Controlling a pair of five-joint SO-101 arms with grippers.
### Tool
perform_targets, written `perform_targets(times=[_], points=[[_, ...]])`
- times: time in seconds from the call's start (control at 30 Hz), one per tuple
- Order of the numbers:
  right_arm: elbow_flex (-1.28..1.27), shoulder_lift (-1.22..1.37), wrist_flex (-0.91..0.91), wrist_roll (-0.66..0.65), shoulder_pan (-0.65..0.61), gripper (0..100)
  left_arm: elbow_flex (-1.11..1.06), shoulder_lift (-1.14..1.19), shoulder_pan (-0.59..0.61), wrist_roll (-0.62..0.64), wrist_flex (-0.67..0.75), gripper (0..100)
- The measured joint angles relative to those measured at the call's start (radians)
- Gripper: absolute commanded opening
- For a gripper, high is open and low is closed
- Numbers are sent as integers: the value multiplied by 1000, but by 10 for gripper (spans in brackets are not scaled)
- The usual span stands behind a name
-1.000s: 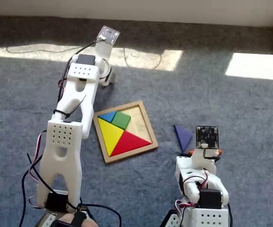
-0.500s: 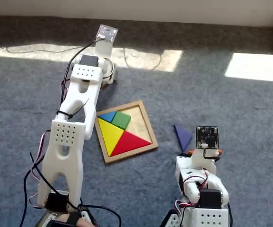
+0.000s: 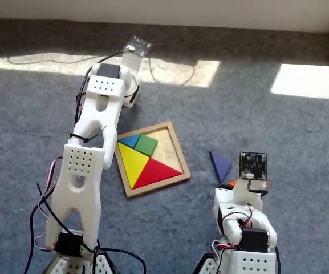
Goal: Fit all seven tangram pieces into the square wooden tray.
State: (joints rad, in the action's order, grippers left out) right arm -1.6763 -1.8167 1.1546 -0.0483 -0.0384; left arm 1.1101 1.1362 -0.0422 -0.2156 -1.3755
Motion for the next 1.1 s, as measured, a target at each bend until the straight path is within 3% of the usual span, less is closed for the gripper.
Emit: perform_targets(times=[0.2, 0.43, 0.63, 0.9, 1.1], points=[[0, 0, 0, 0, 0, 5, 146, 17, 5, -11, -121, 146], [0, 0, 0, 0, 0, 5, 169, 29, 3, 34, -132, 285], [0, 0, 0, 0, 0, 5, 169, 29, 3, 150, -114, 261], [0, 0, 0, 0, 0, 5, 180, 124, 3, 161, -20, 224], [0, 0, 0, 0, 0, 5, 196, 140, -2, 118, -17, 136]])
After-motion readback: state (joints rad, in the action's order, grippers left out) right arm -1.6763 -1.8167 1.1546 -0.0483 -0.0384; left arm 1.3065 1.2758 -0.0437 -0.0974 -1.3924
